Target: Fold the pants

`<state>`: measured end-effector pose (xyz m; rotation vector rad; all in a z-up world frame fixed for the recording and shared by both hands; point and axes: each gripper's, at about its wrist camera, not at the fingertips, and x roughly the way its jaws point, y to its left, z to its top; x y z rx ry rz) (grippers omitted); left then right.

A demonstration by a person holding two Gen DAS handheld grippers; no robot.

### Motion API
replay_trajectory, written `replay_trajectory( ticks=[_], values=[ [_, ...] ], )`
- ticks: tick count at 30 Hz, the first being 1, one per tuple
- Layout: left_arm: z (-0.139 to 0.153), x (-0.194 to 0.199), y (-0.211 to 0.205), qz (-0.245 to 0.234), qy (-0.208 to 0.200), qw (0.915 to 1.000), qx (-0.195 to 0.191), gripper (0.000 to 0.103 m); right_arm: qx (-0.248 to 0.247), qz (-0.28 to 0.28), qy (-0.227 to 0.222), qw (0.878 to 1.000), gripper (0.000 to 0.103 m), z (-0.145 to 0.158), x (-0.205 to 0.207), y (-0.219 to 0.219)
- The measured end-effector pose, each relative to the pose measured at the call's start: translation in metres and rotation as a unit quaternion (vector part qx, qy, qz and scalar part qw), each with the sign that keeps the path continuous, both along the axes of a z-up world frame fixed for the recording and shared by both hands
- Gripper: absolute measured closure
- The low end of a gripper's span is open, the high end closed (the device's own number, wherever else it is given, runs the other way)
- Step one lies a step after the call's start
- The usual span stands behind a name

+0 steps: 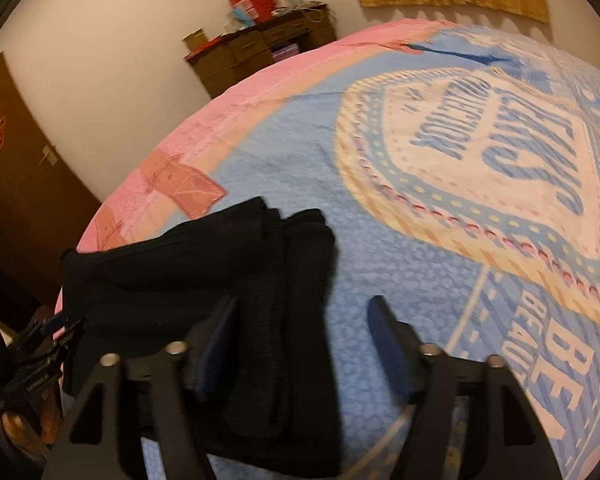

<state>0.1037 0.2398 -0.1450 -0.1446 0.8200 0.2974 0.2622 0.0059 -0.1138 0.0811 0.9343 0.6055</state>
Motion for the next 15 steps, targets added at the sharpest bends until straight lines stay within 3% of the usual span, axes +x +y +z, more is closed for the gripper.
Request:
replay_trajectory(
  ticks=[9,15],
  values=[
    [0.000,-0.005,0.007,0.016,-0.001,0.9998,-0.008,0.020,-0.013,-0.021,-0.016,1.000,0.028,0.007,-0.008,-0.005],
    [0.016,-0.028,-0.005,0.009,-0.006,0.9999,0.004,0.020,-0.034,-0.046,-0.081,0.995,0.027,0.042,-0.037,-0.017]
  ],
)
